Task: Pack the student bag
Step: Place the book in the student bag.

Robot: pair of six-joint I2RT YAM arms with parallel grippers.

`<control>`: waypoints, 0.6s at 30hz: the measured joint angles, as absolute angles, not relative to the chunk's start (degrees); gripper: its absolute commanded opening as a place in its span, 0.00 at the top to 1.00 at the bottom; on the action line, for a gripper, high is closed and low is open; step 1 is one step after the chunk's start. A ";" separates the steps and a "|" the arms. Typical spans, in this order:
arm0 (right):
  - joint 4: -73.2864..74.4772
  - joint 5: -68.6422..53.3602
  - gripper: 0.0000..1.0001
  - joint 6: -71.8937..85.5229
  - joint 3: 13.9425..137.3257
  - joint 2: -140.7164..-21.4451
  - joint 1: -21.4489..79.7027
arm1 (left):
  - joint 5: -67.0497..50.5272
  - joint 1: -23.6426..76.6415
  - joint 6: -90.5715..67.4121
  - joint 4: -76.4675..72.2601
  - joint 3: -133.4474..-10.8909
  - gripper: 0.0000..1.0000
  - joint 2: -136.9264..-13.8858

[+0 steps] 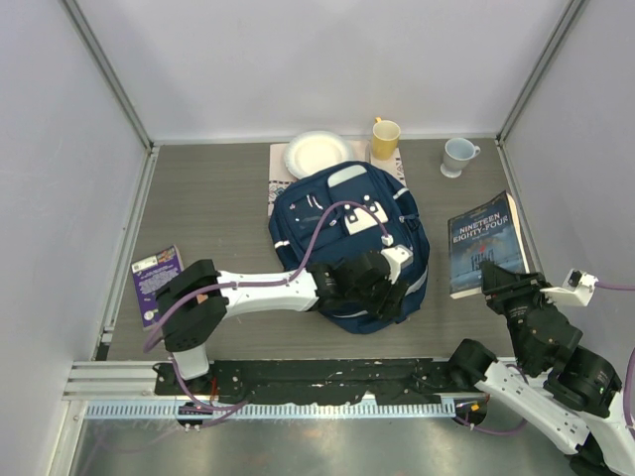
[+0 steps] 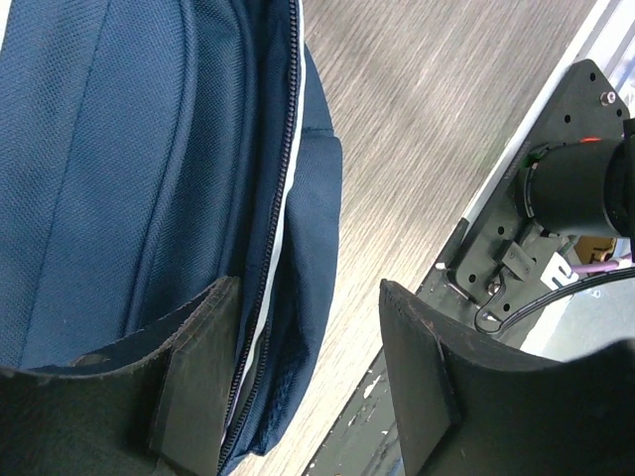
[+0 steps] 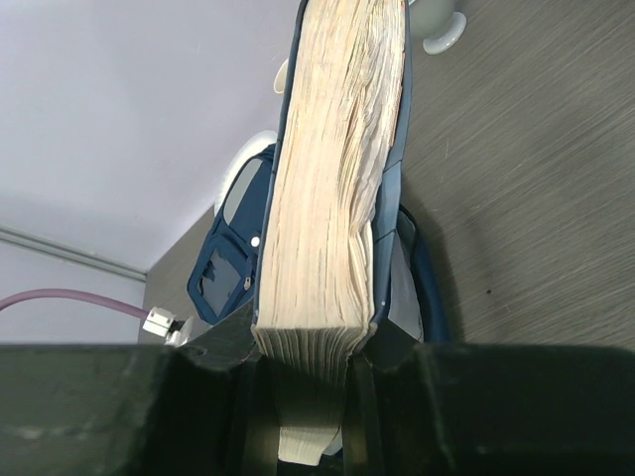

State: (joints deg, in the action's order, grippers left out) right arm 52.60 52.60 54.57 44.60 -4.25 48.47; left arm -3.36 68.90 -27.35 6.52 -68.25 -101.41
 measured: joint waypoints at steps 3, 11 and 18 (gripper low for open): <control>52.84 52.60 0.99 54.59 44.60 -4.25 48.47 | -2.61 68.90 -27.62 6.66 -68.38 0.61 -101.51; 53.43 52.60 0.99 54.61 44.60 -4.25 48.47 | 1.85 68.88 -26.87 8.40 -69.76 1.00 -101.51; 55.29 52.60 0.99 55.37 44.69 -4.03 48.47 | 4.95 68.55 -26.26 10.00 -70.15 1.00 -101.38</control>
State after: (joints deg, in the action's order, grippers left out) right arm 55.29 52.60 55.37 44.69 -4.03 48.47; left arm 4.95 68.55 -26.26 10.00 -70.15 -101.38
